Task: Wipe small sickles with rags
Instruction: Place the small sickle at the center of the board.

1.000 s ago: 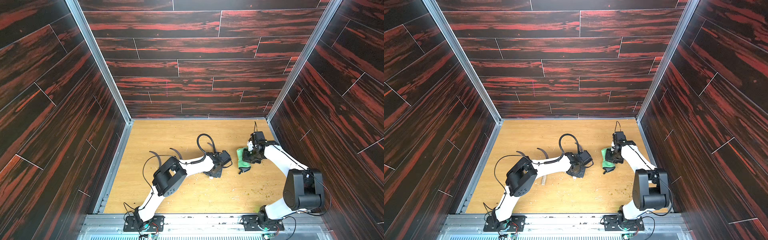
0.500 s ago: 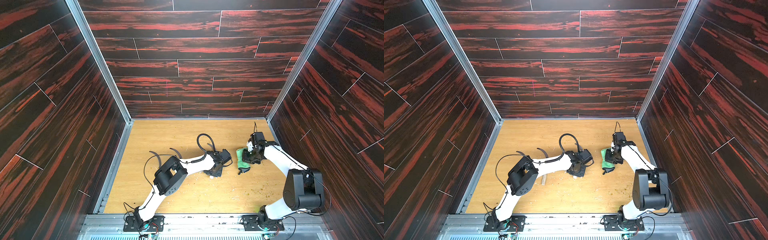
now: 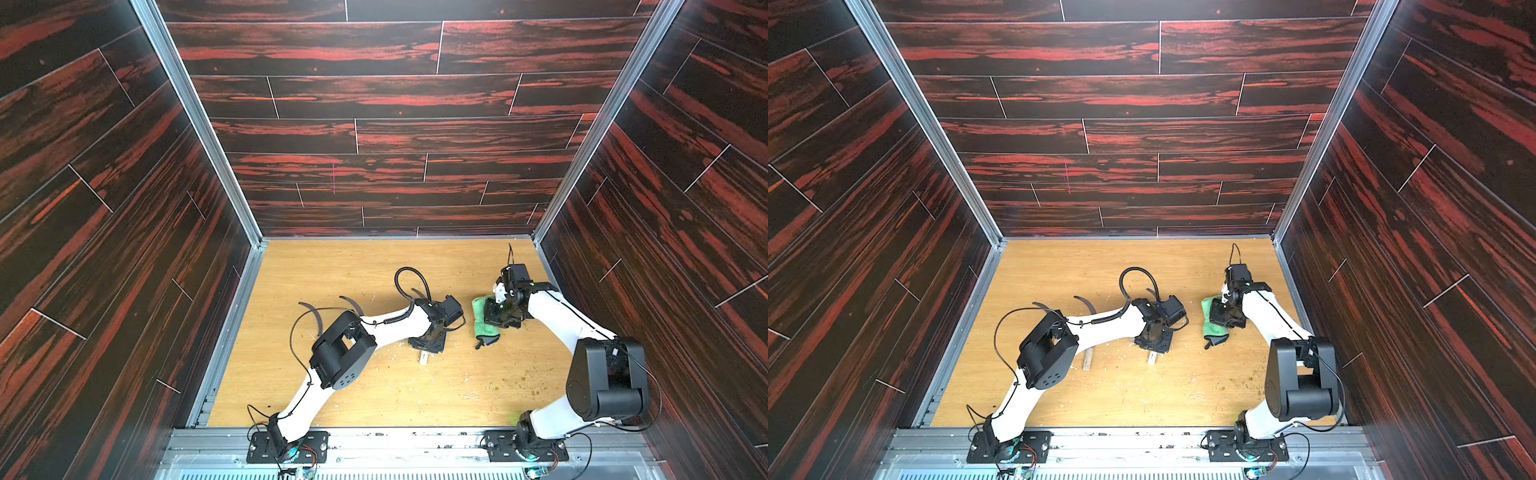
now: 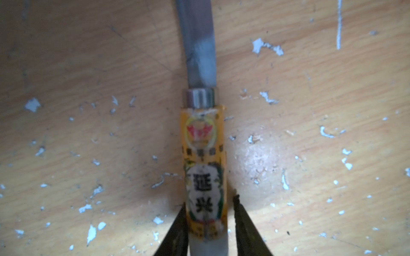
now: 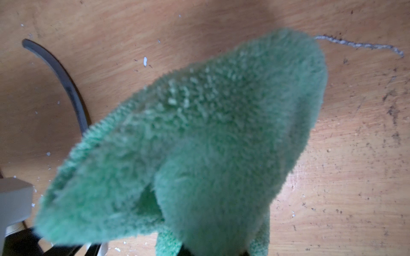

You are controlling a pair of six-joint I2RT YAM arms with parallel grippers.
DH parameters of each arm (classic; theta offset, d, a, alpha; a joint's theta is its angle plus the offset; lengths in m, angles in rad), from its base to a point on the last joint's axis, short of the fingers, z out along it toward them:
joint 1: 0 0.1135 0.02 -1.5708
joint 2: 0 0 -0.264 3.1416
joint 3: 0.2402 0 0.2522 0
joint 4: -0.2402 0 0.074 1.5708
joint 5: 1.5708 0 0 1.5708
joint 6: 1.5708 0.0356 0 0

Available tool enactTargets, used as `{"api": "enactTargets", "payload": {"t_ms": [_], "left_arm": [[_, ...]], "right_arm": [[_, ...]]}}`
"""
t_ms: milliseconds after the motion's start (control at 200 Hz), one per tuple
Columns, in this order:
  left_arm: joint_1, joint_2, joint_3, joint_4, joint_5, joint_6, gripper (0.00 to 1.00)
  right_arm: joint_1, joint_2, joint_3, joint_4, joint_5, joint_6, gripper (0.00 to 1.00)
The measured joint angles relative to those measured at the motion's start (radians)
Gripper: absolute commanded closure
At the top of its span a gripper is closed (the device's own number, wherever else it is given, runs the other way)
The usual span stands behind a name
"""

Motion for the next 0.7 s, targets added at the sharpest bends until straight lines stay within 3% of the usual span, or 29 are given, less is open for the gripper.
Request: {"api": "enactTargets", "payload": {"t_ms": [526,701], "left_arm": [[-0.002,-0.009,0.000,-0.002,-0.045,-0.026,0.43],[-0.002,-0.080,-0.001,-0.027,-0.097,-0.025,0.39]], "right_arm": [[0.000,-0.031,-0.003,0.001,-0.002,0.003,1.00],[0.002,-0.053,-0.006,0.005,-0.003,0.003,1.00]]}}
